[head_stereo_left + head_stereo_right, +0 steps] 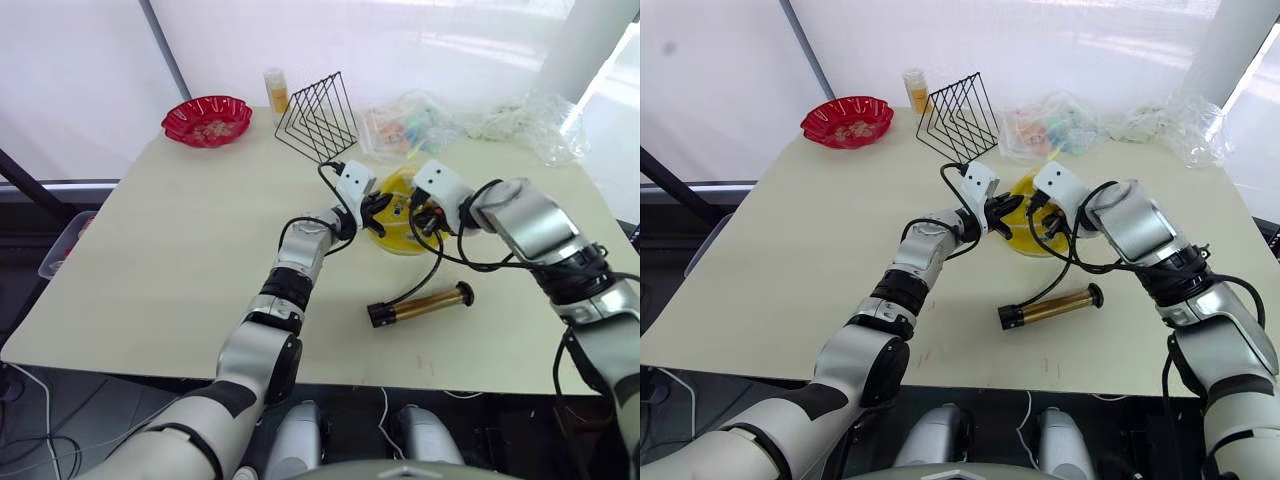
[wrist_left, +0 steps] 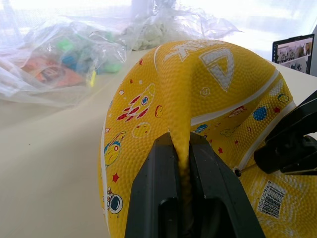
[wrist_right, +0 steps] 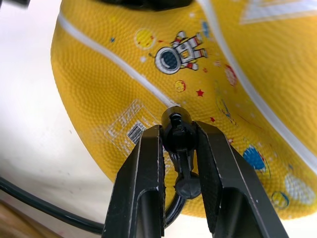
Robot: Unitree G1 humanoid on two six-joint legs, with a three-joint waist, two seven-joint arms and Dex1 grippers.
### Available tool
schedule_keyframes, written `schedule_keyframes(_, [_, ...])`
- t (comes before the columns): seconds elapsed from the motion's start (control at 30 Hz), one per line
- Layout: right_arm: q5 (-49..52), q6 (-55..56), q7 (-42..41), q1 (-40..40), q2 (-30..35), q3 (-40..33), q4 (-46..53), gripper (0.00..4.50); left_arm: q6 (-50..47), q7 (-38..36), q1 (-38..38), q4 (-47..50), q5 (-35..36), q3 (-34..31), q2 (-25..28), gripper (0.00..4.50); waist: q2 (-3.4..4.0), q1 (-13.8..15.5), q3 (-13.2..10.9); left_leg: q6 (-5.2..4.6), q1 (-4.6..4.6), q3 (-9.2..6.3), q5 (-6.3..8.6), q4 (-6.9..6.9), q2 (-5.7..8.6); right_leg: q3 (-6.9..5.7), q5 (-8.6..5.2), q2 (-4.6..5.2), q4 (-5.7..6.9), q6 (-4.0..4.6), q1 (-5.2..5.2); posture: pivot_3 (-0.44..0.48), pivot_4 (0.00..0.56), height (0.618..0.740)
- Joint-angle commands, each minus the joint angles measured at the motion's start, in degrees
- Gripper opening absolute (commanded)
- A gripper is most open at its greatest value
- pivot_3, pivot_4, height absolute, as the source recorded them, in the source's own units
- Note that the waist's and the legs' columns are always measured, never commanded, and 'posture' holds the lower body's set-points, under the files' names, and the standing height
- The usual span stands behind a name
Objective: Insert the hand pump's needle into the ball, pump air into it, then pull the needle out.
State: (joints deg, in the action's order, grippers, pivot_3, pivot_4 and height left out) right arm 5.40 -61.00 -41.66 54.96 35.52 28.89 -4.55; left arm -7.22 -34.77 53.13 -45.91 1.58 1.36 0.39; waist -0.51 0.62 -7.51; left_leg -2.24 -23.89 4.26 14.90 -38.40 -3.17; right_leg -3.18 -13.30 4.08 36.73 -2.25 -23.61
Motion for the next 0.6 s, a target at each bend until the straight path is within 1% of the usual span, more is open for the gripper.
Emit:
schedule_keyframes(0.03, [-3.0,2.9,-2.9,2.3,0.7,3.0,-1.8,0.35,-3.1,-0.5,-2.2,-2.3,-0.8,2.3,-0.7,0.00,0.00,0.0,0.0,0.00,0.00,0.01,0.00,-0.01,0.00,0.01,0.00,0.00,0.00,0.00,0.00,0.000,0.150,0.737])
schedule_keyframes(0.2, [-6.0,4.9,-4.8,3.1,-0.4,5.4,-4.8,0.35,-3.4,-0.3,-2.1,-2.1,-0.5,2.2,-0.7,0.00,-0.01,0.0,0.0,0.00,0.04,0.04,0.00,-0.03,0.00,0.05,0.00,0.00,0.01,-0.01,0.01,0.000,0.150,0.737])
schedule_keyframes(0.4, [-10.7,7.8,-7.0,3.8,-1.9,8.8,-10.9,0.35,-3.8,-0.1,-1.9,-1.9,-0.2,2.1,-0.8,0.00,-0.04,-0.3,0.0,0.00,0.16,0.13,0.00,-0.06,0.00,0.15,0.01,-0.01,0.12,-0.01,0.01,0.000,0.150,0.737])
schedule_keyframes(0.6, [-14.3,11.4,-8.6,3.7,-4.5,10.1,-17.5,0.35,-4.2,0.1,-2.0,-1.4,0.1,2.0,-0.7,0.00,-0.42,-0.8,0.4,0.00,0.26,0.27,0.00,-0.10,-0.02,0.33,0.02,-0.02,0.19,-0.03,0.02,0.000,0.150,0.737])
